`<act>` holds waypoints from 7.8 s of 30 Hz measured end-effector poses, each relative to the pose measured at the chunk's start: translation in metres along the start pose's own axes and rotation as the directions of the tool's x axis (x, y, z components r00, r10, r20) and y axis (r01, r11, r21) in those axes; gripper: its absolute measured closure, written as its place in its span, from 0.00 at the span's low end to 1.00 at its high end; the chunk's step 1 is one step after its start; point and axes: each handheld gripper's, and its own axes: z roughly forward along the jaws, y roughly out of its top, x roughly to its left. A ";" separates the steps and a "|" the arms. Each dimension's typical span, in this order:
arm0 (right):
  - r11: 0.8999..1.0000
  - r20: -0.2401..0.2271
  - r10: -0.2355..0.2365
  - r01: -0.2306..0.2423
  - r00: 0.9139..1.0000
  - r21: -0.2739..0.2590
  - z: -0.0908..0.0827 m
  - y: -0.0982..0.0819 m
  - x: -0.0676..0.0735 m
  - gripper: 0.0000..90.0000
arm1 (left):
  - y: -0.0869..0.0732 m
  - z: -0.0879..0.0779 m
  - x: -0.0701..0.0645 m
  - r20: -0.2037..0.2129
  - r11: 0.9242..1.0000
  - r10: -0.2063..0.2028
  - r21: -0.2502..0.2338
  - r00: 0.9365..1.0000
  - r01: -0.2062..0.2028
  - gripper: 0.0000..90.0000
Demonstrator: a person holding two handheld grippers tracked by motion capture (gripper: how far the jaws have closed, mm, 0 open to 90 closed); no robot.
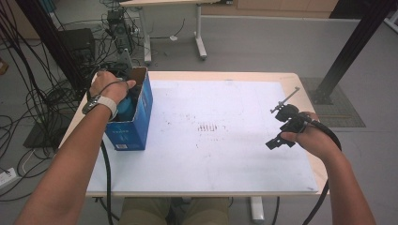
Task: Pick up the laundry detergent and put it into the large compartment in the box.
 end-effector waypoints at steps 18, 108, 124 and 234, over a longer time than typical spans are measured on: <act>1.000 0.001 0.003 -0.003 1.000 0.000 0.001 -0.002 0.000 0.10 | 0.001 0.011 0.002 0.004 1.000 0.006 0.008 1.000 -0.006 0.42; 1.000 0.005 0.008 -0.008 1.000 -0.002 -0.003 -0.003 0.001 0.10 | 0.001 0.012 0.001 0.000 1.000 0.021 0.011 1.000 -0.021 0.42; 1.000 0.005 0.009 -0.009 1.000 -0.003 -0.002 -0.004 0.001 0.10 | 0.001 0.012 0.001 -0.003 1.000 0.022 0.009 1.000 -0.022 0.41; 0.999 0.047 0.035 -0.034 0.998 -0.006 -0.027 -0.012 0.017 0.10 | -0.014 -0.145 -0.050 0.095 0.848 0.511 -0.217 0.855 -0.483 0.07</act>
